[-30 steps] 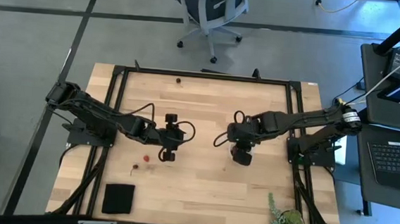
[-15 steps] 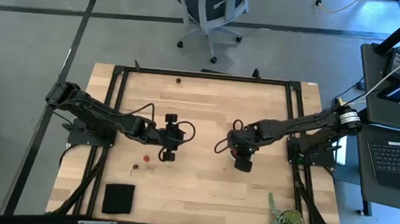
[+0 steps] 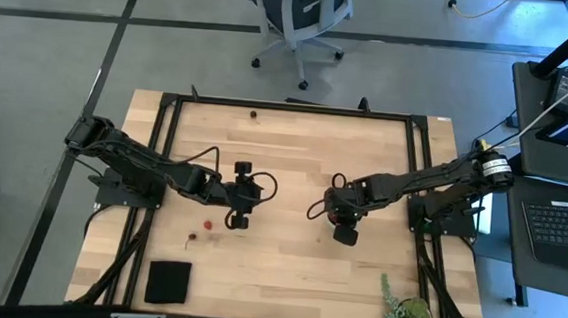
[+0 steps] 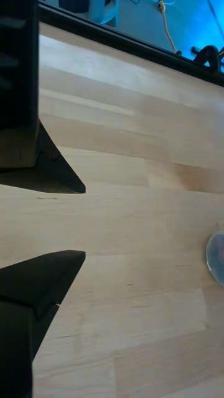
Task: Pick and placing Produce into tupperware
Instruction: Put the red cherry into the transparent bucket, then put the red raspberry into the transparent bucket
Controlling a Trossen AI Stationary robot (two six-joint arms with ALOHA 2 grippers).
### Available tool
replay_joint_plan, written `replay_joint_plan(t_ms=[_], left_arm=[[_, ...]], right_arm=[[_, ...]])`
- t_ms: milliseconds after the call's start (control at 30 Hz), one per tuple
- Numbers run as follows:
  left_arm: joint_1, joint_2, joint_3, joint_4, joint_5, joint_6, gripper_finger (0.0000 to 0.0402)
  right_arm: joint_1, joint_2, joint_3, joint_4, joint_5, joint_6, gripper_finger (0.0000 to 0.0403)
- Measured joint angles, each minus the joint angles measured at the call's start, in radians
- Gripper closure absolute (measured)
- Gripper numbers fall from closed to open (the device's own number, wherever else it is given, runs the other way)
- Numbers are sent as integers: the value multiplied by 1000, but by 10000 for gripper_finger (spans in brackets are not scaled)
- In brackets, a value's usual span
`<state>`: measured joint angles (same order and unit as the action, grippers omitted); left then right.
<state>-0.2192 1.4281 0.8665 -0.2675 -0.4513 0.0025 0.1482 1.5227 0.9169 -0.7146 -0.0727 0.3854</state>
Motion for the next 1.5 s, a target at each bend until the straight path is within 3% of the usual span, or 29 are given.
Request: replay_joint_plan(t_ms=[667,900,1000,1100,1300,1500], left_arm=[[0,0,-1,-2,0,0,249],[2,-66,-2,-53,1,-25,249],[0,-119,-2,-126,54,-58,249],[0,-156,-1,-192,149,-104,249],[-30,-174,-1,-340,281,-259,249],[-90,-158,-10,-533,280,-625,250]], right_arm=[[-2,0,8,-5,1,1,248],[-9,0,148,-176,22,-14,236],[-8,0,227,-204,73,-52,236],[-8,0,286,-155,126,-129,236],[-9,3,292,189,134,-364,236],[-9,7,291,294,132,-472,236]])
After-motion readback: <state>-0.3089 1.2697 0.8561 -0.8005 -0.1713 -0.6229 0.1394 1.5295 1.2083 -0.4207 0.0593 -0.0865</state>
